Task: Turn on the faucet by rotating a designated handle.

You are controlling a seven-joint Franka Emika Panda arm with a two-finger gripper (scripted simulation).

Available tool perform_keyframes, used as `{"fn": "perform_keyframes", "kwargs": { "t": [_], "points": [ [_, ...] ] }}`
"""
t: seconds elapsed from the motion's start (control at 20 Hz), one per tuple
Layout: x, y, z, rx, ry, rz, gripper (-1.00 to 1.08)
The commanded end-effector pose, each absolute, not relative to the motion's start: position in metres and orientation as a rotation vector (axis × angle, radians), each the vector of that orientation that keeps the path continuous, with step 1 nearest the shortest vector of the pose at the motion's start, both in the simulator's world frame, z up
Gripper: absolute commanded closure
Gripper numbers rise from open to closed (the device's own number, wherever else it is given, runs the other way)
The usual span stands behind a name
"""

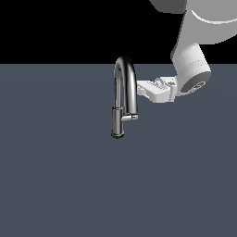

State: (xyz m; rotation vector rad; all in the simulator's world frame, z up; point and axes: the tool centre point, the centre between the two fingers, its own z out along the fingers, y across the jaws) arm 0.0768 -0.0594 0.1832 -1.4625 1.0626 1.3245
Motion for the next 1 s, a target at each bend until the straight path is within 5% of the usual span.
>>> {"fn": "perform_keyframes", "kwargs": {
  "t": [0.0, 0.95],
  "points": [
    [0.078, -0.058, 0.171, -1.409, 1.079, 1.342, 1.08],
    [0.071, -0.058, 0.162, -1.369, 1.090, 1.355, 1.08]
  ]
}}
